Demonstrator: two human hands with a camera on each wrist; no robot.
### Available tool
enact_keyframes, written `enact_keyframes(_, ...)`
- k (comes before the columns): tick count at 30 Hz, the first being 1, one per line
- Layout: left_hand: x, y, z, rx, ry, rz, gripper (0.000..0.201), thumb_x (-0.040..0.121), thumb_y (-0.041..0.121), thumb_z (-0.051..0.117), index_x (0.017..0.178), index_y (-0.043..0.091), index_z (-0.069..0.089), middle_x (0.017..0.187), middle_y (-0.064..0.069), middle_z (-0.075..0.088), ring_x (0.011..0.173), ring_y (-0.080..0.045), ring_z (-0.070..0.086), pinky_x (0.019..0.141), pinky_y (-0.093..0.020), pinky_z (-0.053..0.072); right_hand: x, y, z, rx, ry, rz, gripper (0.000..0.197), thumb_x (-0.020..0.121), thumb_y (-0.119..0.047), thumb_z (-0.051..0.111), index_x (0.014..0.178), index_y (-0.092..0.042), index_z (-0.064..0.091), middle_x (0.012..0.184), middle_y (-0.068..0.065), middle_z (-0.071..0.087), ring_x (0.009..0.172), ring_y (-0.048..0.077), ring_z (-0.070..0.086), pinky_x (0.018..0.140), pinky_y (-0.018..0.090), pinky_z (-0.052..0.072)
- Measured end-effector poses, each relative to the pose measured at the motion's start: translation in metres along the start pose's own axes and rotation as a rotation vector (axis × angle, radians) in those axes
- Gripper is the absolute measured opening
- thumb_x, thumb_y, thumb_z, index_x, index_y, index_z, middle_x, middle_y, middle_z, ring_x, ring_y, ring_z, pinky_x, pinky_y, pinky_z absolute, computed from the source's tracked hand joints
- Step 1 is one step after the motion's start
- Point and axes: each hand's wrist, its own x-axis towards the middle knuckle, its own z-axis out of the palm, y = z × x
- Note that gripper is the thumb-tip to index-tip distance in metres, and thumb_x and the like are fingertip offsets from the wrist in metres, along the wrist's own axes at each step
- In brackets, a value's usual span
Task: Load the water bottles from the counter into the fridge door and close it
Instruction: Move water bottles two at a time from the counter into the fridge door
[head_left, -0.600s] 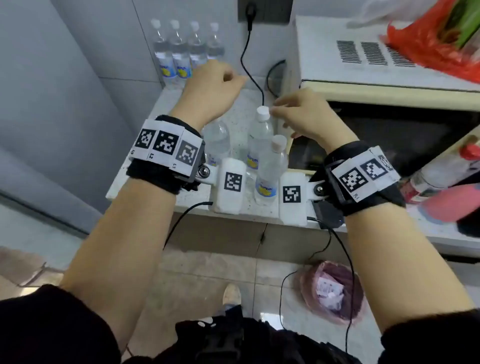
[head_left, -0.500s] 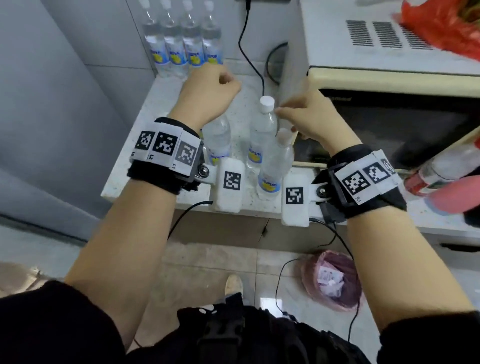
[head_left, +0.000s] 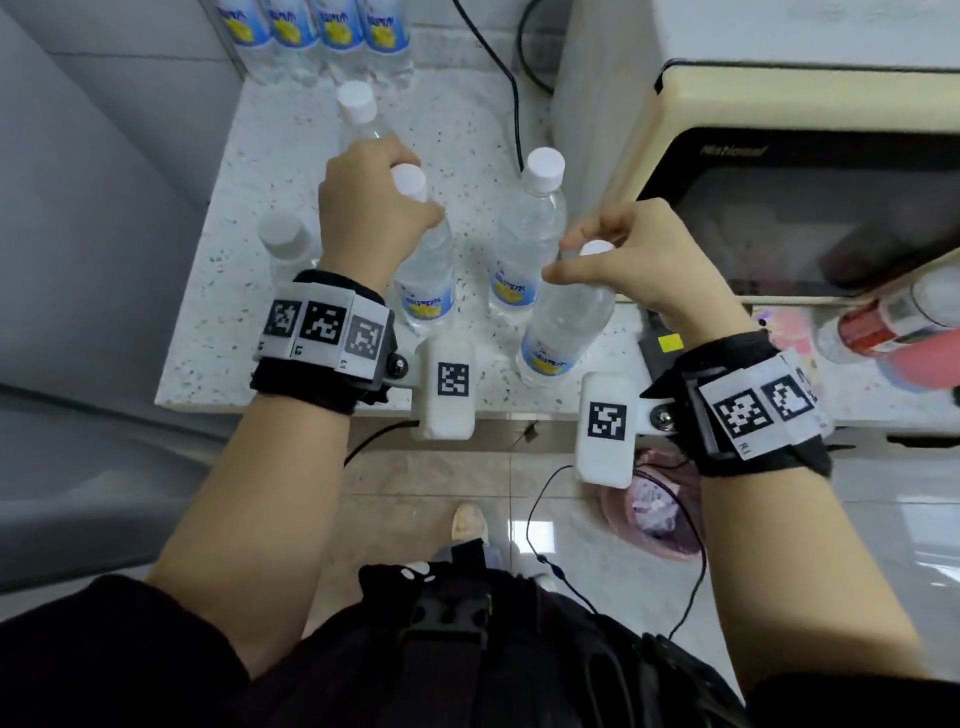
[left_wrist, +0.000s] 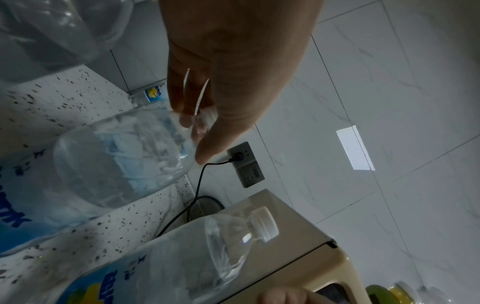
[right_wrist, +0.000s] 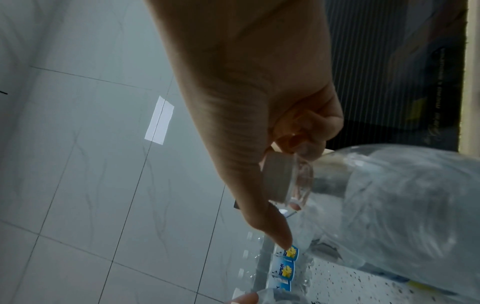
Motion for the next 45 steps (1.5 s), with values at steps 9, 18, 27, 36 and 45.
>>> enact_keyframes(9, -0.004, -0.008, 0.022, -0.069, 0.142, 0.002, 0.04, 0.064, 0.034, 0.085, 0.089, 0.01, 0.066, 0.098, -0.011, 0.067, 0.088, -0.025, 0.061, 0.07, -0.029, 0.044, -0.008, 0.009, 0.009, -0.001, 0.114, -0.066, 0.021, 0.065, -0.02, 0.081, 0.077, -0.016, 0.065, 0.074, -0.007, 0.059, 0.066, 0.002, 0.051, 0.058, 0.017, 0.042)
enact_keyframes(18, -0.039, -0.003, 0.027, -0.158, 0.185, 0.077, 0.046, 0.061, 0.034, 0.087, 0.081, 0.003, 0.059, 0.075, 0.002, 0.058, 0.067, -0.013, 0.046, 0.053, -0.017, 0.028, -0.023, 0.024, 0.029, 0.022, 0.359, -0.156, 0.031, 0.065, -0.027, 0.081, 0.079, -0.006, 0.063, 0.078, 0.005, 0.065, 0.069, 0.013, 0.054, 0.056, 0.02, 0.041)
enact_keyframes(27, -0.115, 0.009, -0.008, -0.234, 0.256, 0.143, 0.039, 0.064, 0.032, 0.085, 0.078, 0.004, 0.062, 0.072, 0.004, 0.057, 0.065, -0.013, 0.047, 0.06, -0.024, 0.038, -0.085, 0.018, 0.029, 0.033, 0.355, -0.294, 0.017, 0.066, -0.011, 0.077, 0.074, -0.012, 0.062, 0.075, 0.001, 0.058, 0.069, 0.013, 0.052, 0.057, 0.012, 0.036)
enact_keyframes(36, -0.253, 0.005, -0.067, -0.232, 0.331, 0.055, 0.036, 0.062, 0.033, 0.085, 0.074, 0.009, 0.061, 0.068, 0.002, 0.056, 0.06, -0.011, 0.044, 0.06, -0.027, 0.037, -0.196, -0.008, 0.034, 0.02, 0.209, -0.434, 0.024, 0.06, -0.013, 0.078, 0.072, 0.003, 0.066, 0.075, 0.021, 0.068, 0.069, 0.03, 0.06, 0.061, 0.037, 0.05)
enact_keyframes(45, -0.357, -0.057, -0.134, -0.193, 0.38, -0.093, 0.035, 0.057, 0.035, 0.086, 0.069, 0.017, 0.058, 0.059, 0.012, 0.051, 0.054, 0.0, 0.045, 0.053, -0.016, 0.034, -0.281, -0.05, 0.112, 0.039, -0.144, -0.499, 0.023, 0.058, -0.014, 0.079, 0.067, 0.003, 0.066, 0.065, 0.018, 0.064, 0.058, 0.009, 0.046, 0.057, 0.027, 0.038)
